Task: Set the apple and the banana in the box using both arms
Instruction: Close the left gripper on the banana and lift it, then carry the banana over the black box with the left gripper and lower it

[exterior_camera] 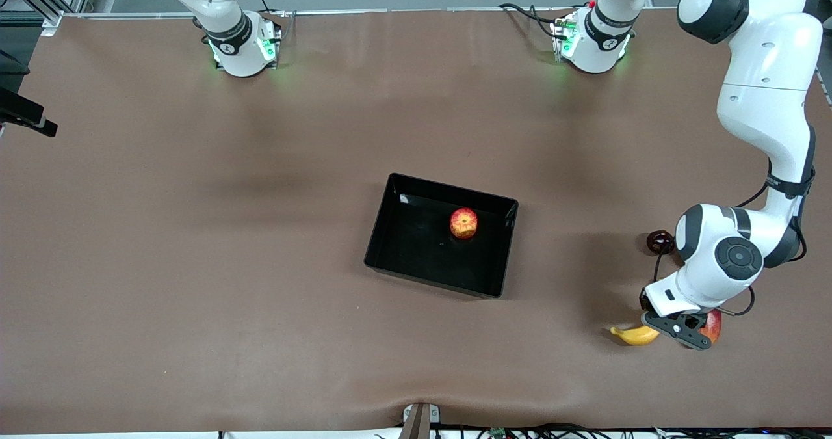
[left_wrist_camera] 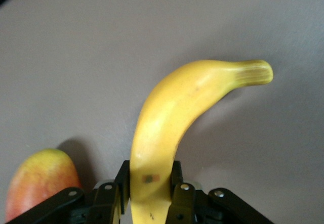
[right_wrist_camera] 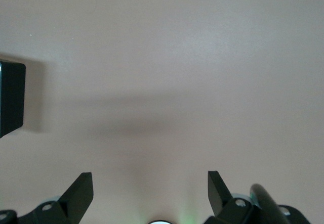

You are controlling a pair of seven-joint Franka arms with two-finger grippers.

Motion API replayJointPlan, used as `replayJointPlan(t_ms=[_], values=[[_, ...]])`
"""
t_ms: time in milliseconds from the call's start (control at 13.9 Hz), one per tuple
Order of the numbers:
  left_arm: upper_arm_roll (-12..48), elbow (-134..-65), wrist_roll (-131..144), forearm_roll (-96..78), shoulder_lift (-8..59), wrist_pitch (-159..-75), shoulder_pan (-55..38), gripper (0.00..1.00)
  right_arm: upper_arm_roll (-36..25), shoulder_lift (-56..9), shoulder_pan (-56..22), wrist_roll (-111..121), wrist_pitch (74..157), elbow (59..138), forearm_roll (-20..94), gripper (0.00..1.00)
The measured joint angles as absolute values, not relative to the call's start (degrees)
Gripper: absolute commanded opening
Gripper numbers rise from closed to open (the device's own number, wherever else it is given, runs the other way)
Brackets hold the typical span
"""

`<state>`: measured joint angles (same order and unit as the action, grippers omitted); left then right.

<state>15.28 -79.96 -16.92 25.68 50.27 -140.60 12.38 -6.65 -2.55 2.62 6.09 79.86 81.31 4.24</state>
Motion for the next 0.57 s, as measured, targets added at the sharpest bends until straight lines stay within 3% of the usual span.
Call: replayJointPlan(t_ms=[287, 574], values=[[19.38, -79.4, -15.47, 25.67, 44.24, -134.5, 9.92, 0.0, -6.66, -2.53, 2.71, 6.03, 79.77, 81.33, 4.24, 1.0], [27.97, -79.69, 0.28, 25.67, 40.3, -127.28, 7.57, 0.0, -6.69, -2.53, 3.21, 6.01, 79.43, 81.33, 4.22, 1.0]])
